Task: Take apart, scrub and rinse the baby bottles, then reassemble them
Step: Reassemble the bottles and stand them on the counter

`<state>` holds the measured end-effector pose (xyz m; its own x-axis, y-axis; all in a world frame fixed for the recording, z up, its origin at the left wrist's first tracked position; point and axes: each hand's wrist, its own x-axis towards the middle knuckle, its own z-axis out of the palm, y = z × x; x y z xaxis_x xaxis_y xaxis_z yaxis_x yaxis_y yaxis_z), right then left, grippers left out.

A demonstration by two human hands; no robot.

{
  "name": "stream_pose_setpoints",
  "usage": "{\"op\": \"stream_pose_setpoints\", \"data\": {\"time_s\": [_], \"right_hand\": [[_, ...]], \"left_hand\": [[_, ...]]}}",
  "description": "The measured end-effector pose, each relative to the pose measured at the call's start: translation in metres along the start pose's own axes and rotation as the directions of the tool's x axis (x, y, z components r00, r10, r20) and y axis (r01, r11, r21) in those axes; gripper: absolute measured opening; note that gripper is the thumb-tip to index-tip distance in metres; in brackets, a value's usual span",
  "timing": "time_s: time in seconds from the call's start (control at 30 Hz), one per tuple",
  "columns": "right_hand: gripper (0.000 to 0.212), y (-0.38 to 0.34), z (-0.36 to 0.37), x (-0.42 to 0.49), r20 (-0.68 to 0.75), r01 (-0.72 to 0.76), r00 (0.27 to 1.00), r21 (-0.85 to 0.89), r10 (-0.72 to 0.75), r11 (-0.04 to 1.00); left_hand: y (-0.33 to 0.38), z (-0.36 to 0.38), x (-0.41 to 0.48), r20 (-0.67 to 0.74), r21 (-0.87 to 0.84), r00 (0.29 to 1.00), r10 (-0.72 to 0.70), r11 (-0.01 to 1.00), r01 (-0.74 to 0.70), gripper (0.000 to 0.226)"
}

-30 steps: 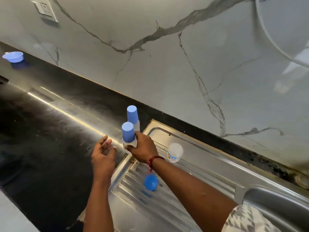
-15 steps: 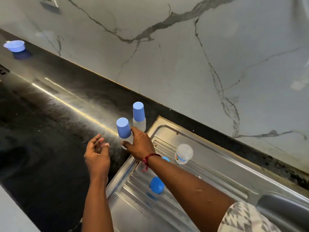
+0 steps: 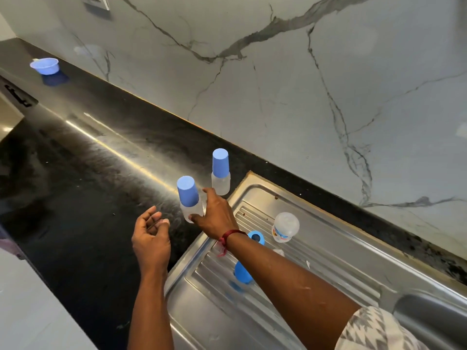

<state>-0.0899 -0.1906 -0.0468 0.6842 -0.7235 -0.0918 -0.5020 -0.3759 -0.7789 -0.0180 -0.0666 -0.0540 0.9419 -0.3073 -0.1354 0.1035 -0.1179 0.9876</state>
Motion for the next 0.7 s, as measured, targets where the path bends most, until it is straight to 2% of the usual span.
{"op": "stream_pose_setpoints", "data": {"time_s": [0.07, 0.2, 0.33, 0.43, 0.6, 0.7], "right_hand": [[0.065, 0.002, -0.008, -0.008, -0.022, 0.008, 1.000, 0.005, -0.008, 1.000], [0.047, 0.007, -0.034, -0.040, -0.080, 0.057, 0.995, 0.000, -0.057, 0.998], [0.027, 0.029, -0.064, -0.083, -0.154, 0.035, 0.987, -0.019, -0.038, 0.999], [0.021, 0.050, -0.082, -0.120, -0.219, -0.028, 0.976, -0.046, 0.017, 0.999], [0.026, 0.076, -0.111, -0.161, -0.267, -0.148, 0.958, -0.142, 0.106, 0.979], [0.028, 0.085, -0.128, -0.168, -0.272, -0.191, 0.953, -0.185, 0.136, 0.964]], "left_hand": [[0.003, 0.004, -0.006, -0.014, 0.010, 1.000, 0.024, 1.000, -0.023, 0.034], [0.006, 0.015, -0.034, -0.083, 0.035, 0.993, 0.089, 0.996, -0.087, 0.010], [0.010, 0.037, -0.075, 0.021, 0.016, 0.996, 0.092, 0.996, -0.092, 0.012], [0.006, 0.053, -0.107, 0.102, 0.015, 0.990, 0.094, 0.995, -0.096, 0.010], [0.008, 0.067, -0.156, 0.173, 0.028, 0.978, 0.120, 0.992, -0.126, 0.026], [0.009, 0.071, -0.171, 0.187, 0.045, 0.977, 0.107, 0.992, -0.117, 0.026]]}}
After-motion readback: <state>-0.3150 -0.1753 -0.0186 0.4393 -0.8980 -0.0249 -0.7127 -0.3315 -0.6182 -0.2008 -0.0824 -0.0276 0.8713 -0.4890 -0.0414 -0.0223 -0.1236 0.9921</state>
